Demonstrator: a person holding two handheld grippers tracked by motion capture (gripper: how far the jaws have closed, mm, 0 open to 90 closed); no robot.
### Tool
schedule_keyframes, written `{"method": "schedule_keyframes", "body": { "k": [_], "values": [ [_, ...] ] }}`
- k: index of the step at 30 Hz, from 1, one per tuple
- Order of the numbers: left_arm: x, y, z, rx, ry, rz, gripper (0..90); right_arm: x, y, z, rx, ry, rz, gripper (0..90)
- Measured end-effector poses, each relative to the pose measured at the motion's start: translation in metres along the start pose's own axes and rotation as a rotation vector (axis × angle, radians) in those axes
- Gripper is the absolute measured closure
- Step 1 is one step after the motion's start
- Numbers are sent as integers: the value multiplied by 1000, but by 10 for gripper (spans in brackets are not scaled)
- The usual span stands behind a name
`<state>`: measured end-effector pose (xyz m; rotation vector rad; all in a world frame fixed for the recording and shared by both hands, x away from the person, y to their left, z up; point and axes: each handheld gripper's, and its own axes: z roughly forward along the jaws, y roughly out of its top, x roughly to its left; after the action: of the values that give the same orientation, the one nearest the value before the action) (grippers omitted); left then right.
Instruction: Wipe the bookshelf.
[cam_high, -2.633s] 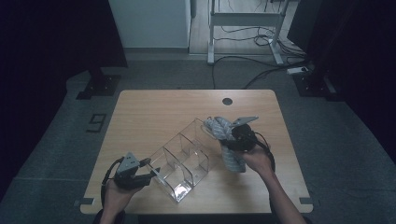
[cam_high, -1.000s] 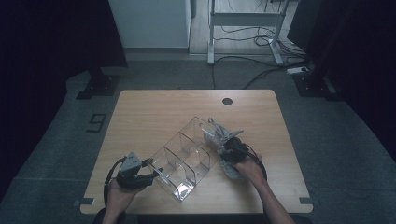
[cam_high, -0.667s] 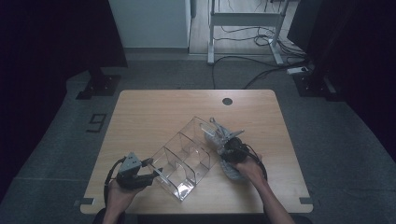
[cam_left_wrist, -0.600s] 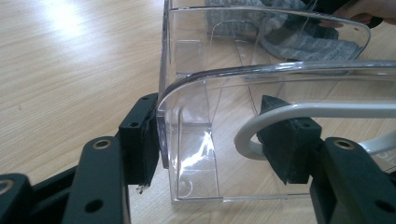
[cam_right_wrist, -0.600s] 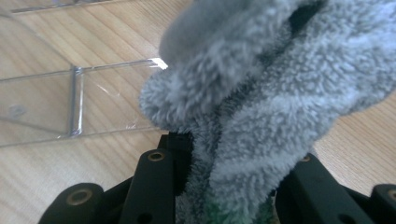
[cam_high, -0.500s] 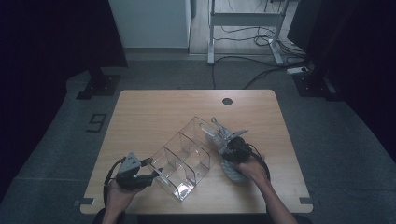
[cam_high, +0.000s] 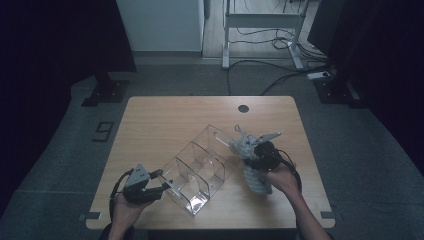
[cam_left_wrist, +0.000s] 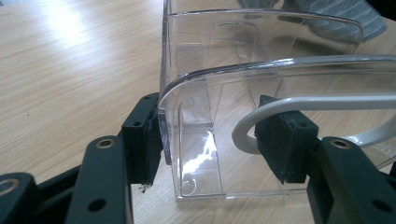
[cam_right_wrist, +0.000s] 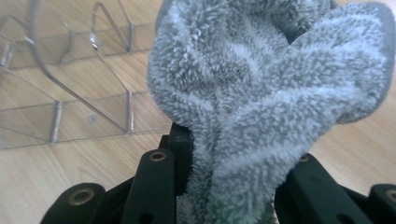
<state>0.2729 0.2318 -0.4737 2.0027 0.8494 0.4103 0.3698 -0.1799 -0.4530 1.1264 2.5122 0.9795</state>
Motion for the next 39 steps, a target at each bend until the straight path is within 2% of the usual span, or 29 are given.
{"method": "schedule_keyframes", "body": {
  "k": [13,17,21,29,32,39],
  "values": [
    [-1,1,1,8,8,-5,432,4,26,-42,-62,-3,-20,678],
    [-1,1,2,10,11,-8,433,8,41,-59,-87,8,-31,678],
    [-1,2,2,10,12,-8,432,15,54,-67,-106,26,-45,677],
    [-3,2,3,10,14,-6,432,35,80,-67,-114,60,-108,676],
    [-3,3,3,15,13,-2,432,40,86,-63,-111,71,-110,676],
    [-4,3,4,13,11,-6,431,56,105,-44,-107,111,-132,676]
  ]
}}
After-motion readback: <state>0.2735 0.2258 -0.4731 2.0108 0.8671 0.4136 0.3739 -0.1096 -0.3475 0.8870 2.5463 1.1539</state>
